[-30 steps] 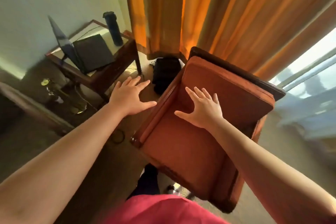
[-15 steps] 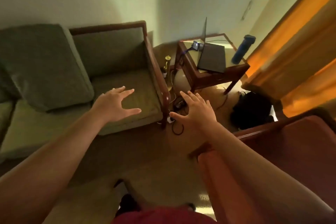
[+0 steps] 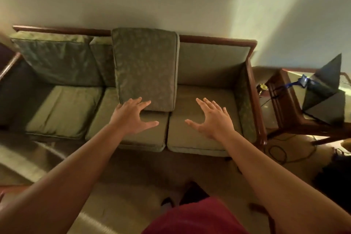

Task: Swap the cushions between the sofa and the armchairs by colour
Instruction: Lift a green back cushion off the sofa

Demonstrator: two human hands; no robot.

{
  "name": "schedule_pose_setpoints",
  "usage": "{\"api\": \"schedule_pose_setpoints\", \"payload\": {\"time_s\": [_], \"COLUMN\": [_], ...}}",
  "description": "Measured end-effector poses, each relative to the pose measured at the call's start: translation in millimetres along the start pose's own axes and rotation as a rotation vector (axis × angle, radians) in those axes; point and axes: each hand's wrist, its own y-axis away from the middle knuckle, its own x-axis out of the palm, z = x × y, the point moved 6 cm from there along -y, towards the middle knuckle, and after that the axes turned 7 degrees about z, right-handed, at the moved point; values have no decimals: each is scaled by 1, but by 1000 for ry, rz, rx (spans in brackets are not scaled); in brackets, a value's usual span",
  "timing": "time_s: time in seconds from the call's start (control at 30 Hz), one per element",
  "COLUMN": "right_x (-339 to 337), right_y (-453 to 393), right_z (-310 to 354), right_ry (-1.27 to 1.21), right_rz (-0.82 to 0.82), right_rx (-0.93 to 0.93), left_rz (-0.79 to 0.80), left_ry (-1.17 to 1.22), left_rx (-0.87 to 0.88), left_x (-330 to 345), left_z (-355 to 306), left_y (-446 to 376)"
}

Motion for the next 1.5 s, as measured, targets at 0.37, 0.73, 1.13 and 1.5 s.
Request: {"api": "schedule_pose_setpoints", "payload": {"time_s": [0.37,0.73,1.13,1.5], "right_x": [-30,-79,-67,-46], "right_y": [-240,-430,-519,-480], "right_z": [103,163,180,100], "right_ry": [53,54,191,-476], "right_rz": [107,-50,-173,-532], "right_rx": [-125,-64,-72,390], "left_rz": [-22,-82,-151,-131], "left_ry": [27,36,-38,-180], "left_rx": [-133,33,107,382], "left_x": [-66,-150,-157,-149], "left_z": [126,182,230,126], "left_y": [-169,-353,-451,-482]}}
